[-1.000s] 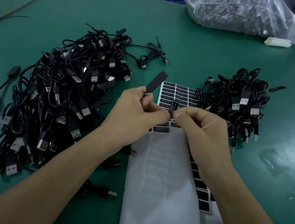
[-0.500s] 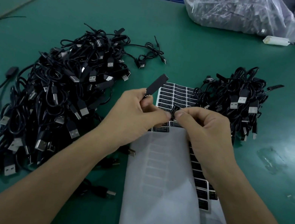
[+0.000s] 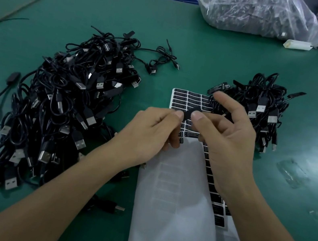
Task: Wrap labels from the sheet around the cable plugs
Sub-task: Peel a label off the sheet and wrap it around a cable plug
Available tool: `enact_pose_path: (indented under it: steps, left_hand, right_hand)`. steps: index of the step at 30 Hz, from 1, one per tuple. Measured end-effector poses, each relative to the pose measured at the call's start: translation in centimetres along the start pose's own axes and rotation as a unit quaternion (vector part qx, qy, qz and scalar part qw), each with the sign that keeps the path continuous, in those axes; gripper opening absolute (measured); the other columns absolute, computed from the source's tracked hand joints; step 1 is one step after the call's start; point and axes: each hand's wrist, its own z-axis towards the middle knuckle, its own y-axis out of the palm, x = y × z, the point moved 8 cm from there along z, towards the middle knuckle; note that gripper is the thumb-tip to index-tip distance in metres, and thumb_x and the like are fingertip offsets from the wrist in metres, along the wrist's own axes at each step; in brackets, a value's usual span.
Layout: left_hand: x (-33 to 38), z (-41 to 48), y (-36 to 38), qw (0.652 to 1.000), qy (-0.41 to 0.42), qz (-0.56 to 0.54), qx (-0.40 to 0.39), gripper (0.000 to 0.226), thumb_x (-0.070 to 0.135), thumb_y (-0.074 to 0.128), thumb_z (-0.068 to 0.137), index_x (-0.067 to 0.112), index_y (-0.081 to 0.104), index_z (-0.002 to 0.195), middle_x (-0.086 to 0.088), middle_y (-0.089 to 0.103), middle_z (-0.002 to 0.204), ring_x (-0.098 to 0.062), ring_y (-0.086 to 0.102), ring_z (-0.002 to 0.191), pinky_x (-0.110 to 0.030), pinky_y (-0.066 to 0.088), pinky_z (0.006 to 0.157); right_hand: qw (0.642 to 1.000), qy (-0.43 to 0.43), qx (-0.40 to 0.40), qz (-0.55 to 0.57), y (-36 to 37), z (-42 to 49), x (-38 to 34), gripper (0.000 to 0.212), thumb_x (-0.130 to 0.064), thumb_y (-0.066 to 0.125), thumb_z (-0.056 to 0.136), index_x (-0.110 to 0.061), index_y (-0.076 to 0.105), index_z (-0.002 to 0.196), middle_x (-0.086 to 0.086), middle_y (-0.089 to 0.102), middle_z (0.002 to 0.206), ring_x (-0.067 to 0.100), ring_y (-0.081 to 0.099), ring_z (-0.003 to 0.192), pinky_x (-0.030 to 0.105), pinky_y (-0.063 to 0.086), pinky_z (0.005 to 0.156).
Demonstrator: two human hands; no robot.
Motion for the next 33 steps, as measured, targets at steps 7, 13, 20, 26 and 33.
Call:
enact_pose_path:
  steps: [7, 13, 20, 26, 33]
  left_hand:
    - [0.4, 0.0, -0.5, 0.999, 0.036, 0.009, 0.02, 0.031, 0.036, 0.054, 0.092, 0.016, 0.07, 0.075, -0.011, 0.064, 0.07, -0.022, 0.06, 0.064, -0.042, 0.051, 0.064]
    - [0.5, -0.1, -0.9, 0.998, 0.047, -0.033, 0.022, 0.012, 0.015, 0.067, 0.095, 0.021, 0.072, 0.085, -0.007, 0.073, 0.075, -0.033, 0.067, 0.071, -0.036, 0.055, 0.066]
    - [-0.7, 0.3, -0.9, 0.988, -0.024, -0.151, 0.031, 0.011, 0.009, 0.06, 0.099, 0.016, 0.065, 0.094, 0.006, 0.075, 0.071, -0.006, 0.066, 0.056, -0.016, 0.051, 0.053]
    - [-0.4, 0.3, -0.8, 0.988, -0.014, -0.151, 0.021, 0.009, 0.009, 0.058, 0.101, 0.016, 0.063, 0.1, 0.006, 0.075, 0.072, -0.008, 0.068, 0.057, -0.018, 0.051, 0.053]
    - [-0.3, 0.2, -0.4, 0.987, -0.01, -0.158, -0.018, 0.019, 0.009, 0.063, 0.098, 0.024, 0.067, 0.109, 0.003, 0.079, 0.084, -0.009, 0.073, 0.07, -0.016, 0.054, 0.061]
  right_hand:
    - [1.0, 0.019, 0.018, 0.001, -0.5, 0.2, 0.3, 0.045, -0.005, 0.077, 0.083, -0.025, 0.057, 0.119, -0.008, 0.072, 0.071, 0.003, 0.066, 0.068, 0.015, 0.051, 0.067]
    - [1.0, 0.012, 0.02, -0.003, -0.5, 0.2, 0.2, 0.037, -0.006, 0.077, 0.084, -0.028, 0.06, 0.109, -0.005, 0.073, 0.073, 0.006, 0.069, 0.072, 0.021, 0.056, 0.072]
    - [0.999, 0.009, 0.032, 0.033, -0.7, 0.1, 0.2, 0.016, -0.015, 0.07, 0.091, -0.023, 0.075, 0.079, 0.002, 0.068, 0.076, 0.015, 0.057, 0.071, 0.025, 0.048, 0.063]
    - [0.997, 0.057, -0.012, 0.048, 0.7, -0.1, 1.0, 0.026, -0.008, 0.068, 0.092, -0.021, 0.077, 0.071, 0.001, 0.073, 0.072, 0.008, 0.065, 0.066, 0.018, 0.049, 0.058]
    - [0.998, 0.057, -0.002, 0.031, 0.6, 0.0, 1.1, 0.026, -0.011, 0.068, 0.092, -0.023, 0.077, 0.071, 0.0, 0.071, 0.069, 0.008, 0.063, 0.066, 0.018, 0.048, 0.059]
